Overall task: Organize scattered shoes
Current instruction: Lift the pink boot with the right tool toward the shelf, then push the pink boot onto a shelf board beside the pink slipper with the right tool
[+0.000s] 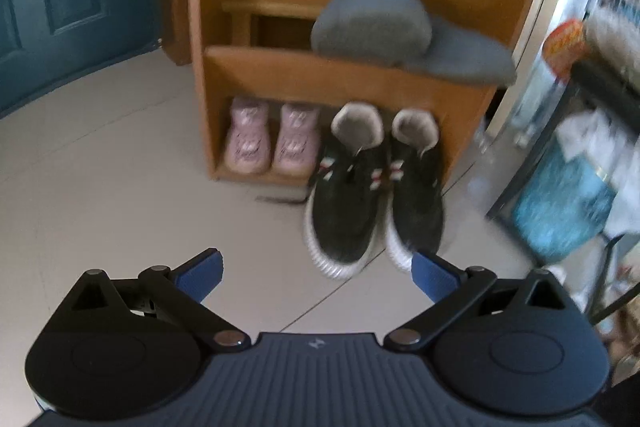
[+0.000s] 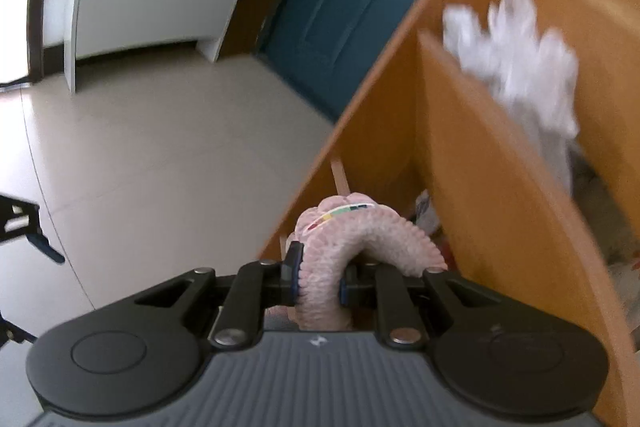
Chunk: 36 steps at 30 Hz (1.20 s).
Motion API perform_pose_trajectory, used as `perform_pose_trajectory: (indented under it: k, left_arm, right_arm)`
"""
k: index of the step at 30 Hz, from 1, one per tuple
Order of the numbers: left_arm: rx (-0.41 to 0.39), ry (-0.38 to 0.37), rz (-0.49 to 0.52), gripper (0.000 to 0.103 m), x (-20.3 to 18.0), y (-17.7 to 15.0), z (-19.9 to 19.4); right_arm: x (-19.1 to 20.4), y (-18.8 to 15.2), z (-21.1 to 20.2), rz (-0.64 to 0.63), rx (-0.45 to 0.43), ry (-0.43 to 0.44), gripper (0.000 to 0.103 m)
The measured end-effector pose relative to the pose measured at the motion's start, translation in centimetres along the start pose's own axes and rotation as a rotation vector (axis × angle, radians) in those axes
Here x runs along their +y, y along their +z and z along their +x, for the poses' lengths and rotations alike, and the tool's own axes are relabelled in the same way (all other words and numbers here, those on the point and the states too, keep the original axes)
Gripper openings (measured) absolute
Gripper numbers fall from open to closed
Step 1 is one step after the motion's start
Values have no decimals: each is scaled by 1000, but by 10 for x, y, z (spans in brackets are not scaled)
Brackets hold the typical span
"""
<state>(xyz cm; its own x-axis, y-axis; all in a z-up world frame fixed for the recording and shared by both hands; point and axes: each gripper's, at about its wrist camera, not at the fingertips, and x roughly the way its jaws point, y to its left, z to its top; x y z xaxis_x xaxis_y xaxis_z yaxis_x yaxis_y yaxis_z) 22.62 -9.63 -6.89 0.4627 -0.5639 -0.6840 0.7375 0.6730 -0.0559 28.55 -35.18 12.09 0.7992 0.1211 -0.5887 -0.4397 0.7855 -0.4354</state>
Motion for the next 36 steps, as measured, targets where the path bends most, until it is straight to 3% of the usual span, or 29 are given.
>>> perform_pose_trajectory:
  k: [5,10,15,19,23,27,30,33,36]
  left_arm:
    - [-27,25,26,103,-4,57,-15]
    - [-82,64,-101,103,-1,116,-39]
    - [-84,97,-185,103,-14,166,-53]
    - [-37,111,-174,103,-38,192,-48]
    - [-78,68,-131,103,-49,200,-38]
    - [-169,-42,-68,103,-28,200,-10]
    - [-219,-78,-13,103,-13,206,12]
    - [-242,-180,1,103,6,215,40]
    - [-246,-192,27,103,10,223,61]
  right_arm:
    - [-38,-20,3,114,-5,77,17]
    - [-65,-27,-5,159,-47,127,22]
    - [-56,-25,-8,15,-19,23,22]
    - [-60,-25,-11,51,22,34,23]
    - [-52,-15,-6,53,31,37,23]
    - [-45,-13,-2,43,40,24,26]
    - [-39,-13,0,46,33,-13,31]
    - [-36,-11,2,74,34,-43,36]
    - [-34,-10,3,77,49,-71,43]
